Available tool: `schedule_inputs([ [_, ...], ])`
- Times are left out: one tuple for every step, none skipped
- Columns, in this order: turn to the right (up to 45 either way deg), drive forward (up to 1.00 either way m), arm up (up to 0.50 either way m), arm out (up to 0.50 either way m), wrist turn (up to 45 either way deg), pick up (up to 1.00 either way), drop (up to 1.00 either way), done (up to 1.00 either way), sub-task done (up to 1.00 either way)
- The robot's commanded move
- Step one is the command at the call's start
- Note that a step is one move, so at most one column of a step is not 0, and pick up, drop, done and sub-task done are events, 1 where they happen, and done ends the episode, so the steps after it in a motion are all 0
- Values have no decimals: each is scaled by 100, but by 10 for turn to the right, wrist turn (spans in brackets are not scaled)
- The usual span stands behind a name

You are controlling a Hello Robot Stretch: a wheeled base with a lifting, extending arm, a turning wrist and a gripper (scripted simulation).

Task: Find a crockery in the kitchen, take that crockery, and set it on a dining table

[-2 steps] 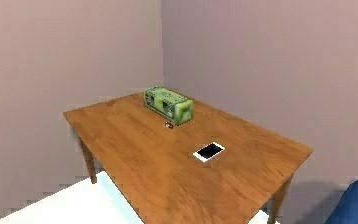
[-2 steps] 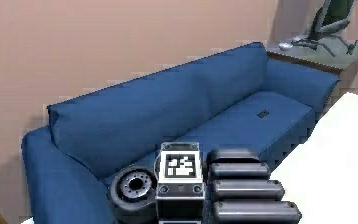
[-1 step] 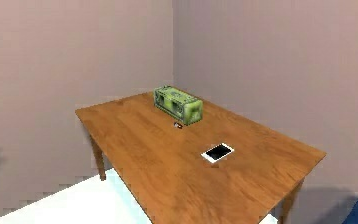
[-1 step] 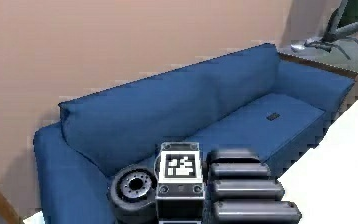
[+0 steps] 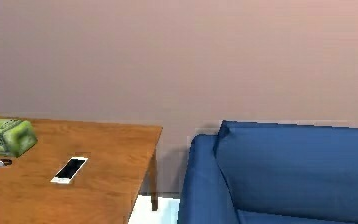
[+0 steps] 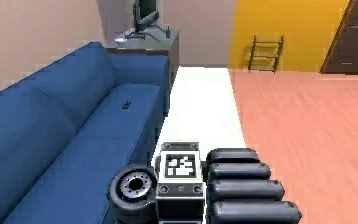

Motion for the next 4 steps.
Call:
schedule_inputs([
  [450, 0, 0, 0, 0, 0, 0, 0, 0],
  [450, 0, 0, 0, 0, 0, 0, 0, 0],
  [150, 0, 0, 0, 0, 0, 0, 0, 0],
  [-450, 0, 0, 0, 0, 0, 0, 0, 0],
])
